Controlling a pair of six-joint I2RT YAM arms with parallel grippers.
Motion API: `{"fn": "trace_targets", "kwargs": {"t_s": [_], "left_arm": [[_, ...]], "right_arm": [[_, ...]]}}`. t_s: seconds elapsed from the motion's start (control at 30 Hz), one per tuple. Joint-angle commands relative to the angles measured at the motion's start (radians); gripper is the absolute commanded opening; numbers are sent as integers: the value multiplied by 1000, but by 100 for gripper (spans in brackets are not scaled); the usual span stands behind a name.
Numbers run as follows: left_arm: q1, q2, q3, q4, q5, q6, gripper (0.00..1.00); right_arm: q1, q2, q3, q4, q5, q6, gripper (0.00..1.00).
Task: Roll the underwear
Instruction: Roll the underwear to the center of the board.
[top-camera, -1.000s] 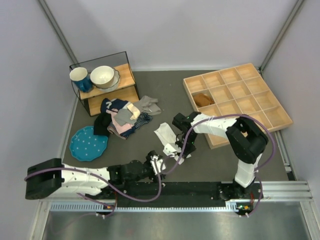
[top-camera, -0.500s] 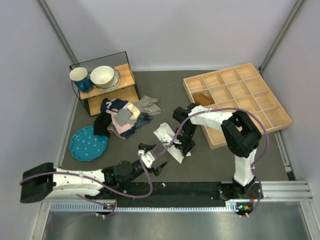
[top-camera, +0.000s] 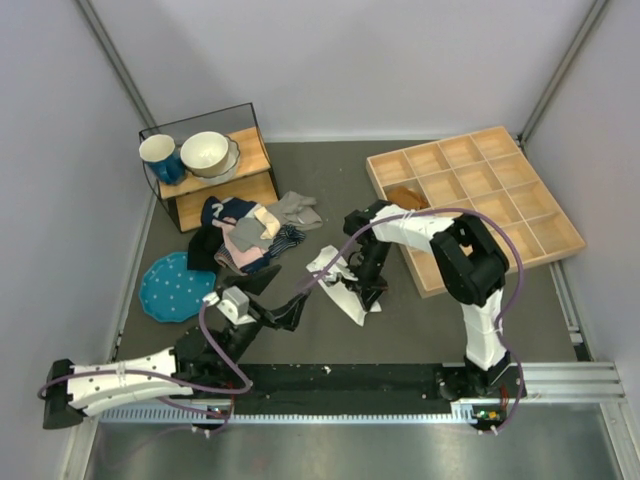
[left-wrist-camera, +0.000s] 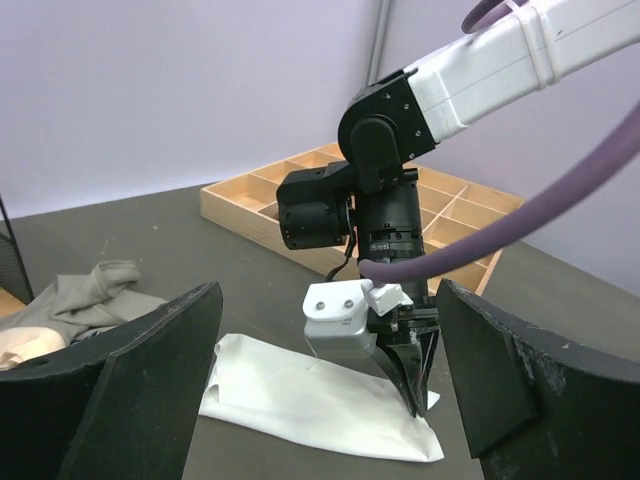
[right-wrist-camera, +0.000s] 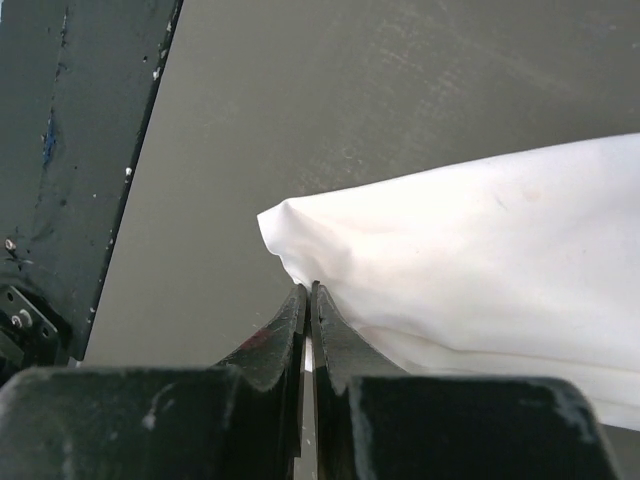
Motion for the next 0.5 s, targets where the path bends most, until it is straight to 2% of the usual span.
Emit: {"fn": "trace_targets", "kwargs": {"t_s": [0.0, 0.1, 0.2, 0.3, 0.33, 0.43, 0.47], "left_arm": [[4, -33, -194, -58, -90, -4, 93], [12, -16, -180, -72, -124, -31, 94], [27, 28, -150, -127, -80, -68, 93], [29, 126, -99, -150, 47, -63, 91], [27, 163, -87, -147, 143, -41, 91], [29, 359, -61, -60, 312, 8, 89], [24, 483, -21, -40, 342, 18, 89]], "right_arm": [[-24, 27, 62, -46, -52, 17, 0], [-35, 36, 79, -57, -65, 23, 0], [-45, 44, 98, -68, -79, 28, 0], [-52, 63, 121, -82, -86, 39, 0], [-52, 73, 127, -83, -88, 48, 0], [-53, 95, 148, -95, -91, 65, 0], [-53, 99, 161, -97, -92, 71, 0]]}}
